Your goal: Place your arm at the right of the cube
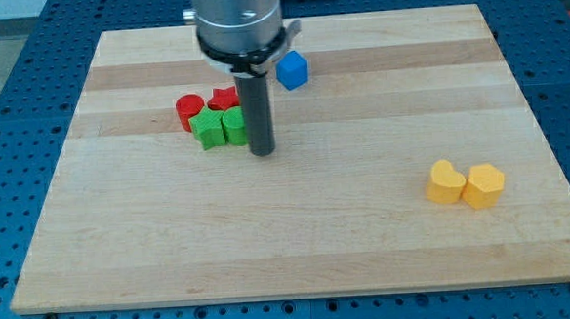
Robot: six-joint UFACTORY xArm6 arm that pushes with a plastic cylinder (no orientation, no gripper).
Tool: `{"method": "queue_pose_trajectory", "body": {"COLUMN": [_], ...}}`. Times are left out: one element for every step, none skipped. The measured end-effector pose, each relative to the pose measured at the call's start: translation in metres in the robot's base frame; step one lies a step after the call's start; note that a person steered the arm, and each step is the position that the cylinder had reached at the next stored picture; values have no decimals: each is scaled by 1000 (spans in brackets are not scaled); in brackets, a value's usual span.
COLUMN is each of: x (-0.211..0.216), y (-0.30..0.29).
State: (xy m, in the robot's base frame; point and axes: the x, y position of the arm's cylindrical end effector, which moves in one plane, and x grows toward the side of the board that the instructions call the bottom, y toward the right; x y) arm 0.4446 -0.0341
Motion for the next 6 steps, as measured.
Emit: {"method": "queue_pose_trajectory", "body": {"x": [-5,-29,-61,-97,-133,-168], "y": [46,81,110,120,120,120]}}
